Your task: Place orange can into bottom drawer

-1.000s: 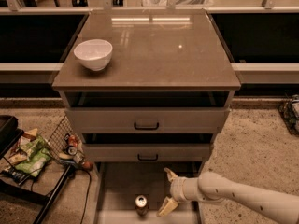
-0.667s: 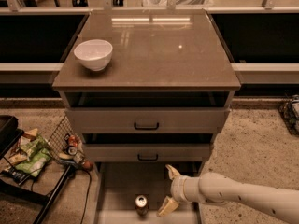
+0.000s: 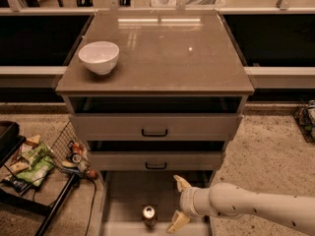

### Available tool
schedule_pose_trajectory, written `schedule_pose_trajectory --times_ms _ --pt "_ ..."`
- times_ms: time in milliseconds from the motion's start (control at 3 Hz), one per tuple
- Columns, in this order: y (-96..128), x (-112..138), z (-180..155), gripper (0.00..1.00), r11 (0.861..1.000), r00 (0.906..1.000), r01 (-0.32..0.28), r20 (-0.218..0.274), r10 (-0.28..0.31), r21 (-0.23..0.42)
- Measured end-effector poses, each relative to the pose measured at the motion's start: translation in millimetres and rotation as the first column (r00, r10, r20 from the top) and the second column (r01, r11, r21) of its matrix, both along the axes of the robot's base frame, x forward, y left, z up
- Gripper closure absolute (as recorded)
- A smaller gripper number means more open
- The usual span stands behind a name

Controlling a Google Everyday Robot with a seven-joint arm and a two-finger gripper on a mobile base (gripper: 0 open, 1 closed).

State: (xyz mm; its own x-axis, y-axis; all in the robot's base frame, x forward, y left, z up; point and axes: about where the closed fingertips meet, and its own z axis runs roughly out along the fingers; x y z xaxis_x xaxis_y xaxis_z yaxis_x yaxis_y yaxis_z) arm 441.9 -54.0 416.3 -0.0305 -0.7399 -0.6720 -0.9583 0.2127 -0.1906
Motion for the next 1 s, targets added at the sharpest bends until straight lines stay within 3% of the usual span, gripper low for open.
schedule_pose_trajectory --times_ms 333,667,1000 --pt "-29.8 -0.1 19.5 0.00 0.996 0.9967 0.079 0.023 -0.078 -0.039" --pt "-81.9 -2.5 63.2 0.00 0.976 0.9834 0.170 0.087 -0.159 -0.133" --pt "-129.7 -10.0 103.8 0.00 0.944 0.9754 0.205 0.133 -0.176 -0.258"
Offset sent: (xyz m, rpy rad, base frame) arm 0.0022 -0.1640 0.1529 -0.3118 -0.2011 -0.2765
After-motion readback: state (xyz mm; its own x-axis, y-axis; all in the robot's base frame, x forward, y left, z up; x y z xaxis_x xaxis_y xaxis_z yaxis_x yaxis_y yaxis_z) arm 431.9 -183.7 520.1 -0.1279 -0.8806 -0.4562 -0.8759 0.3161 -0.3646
